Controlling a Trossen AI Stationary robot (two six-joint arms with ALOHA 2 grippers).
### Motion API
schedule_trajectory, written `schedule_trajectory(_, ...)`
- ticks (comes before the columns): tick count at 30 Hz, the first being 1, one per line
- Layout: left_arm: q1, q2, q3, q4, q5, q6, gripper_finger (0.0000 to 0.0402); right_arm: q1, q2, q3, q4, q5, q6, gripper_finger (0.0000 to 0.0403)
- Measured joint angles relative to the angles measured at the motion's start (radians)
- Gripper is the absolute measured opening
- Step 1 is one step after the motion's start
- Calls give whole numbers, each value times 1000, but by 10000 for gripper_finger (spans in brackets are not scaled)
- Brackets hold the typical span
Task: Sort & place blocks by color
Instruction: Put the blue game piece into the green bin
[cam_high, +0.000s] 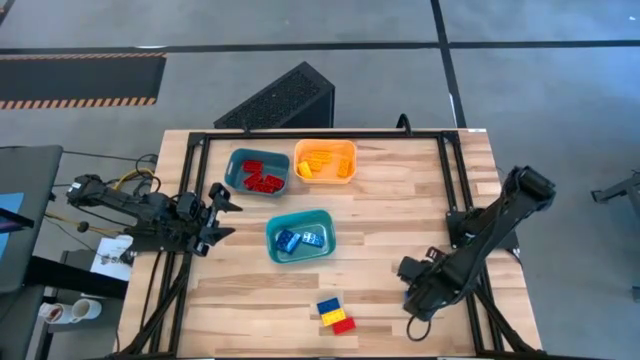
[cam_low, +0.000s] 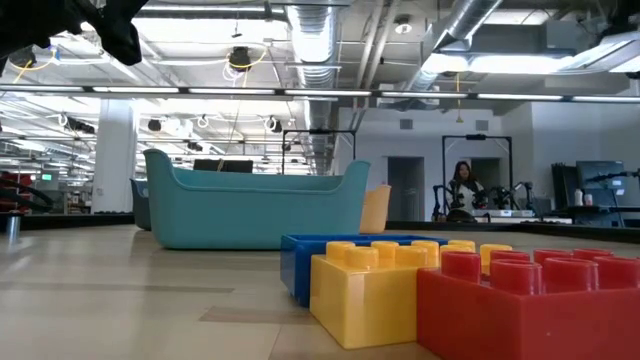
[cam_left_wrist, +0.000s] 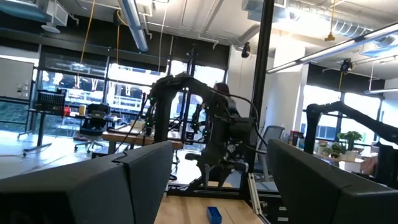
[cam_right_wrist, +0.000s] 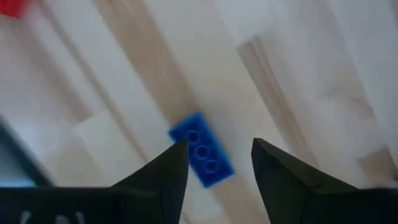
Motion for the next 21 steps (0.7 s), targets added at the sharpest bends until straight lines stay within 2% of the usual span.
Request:
schedule_trajectory(6,0,0,0,-6,-11,8,251,-10,99,-25,11,-50,-85,200)
schedule_trajectory(15,0,0,0,-11,-11,8,251,-9,260,-26,84,-261,-229,277)
schedule_trajectory(21,0,0,0,-11,-13,8,251,-10,286,-25,149,-257,-251,303)
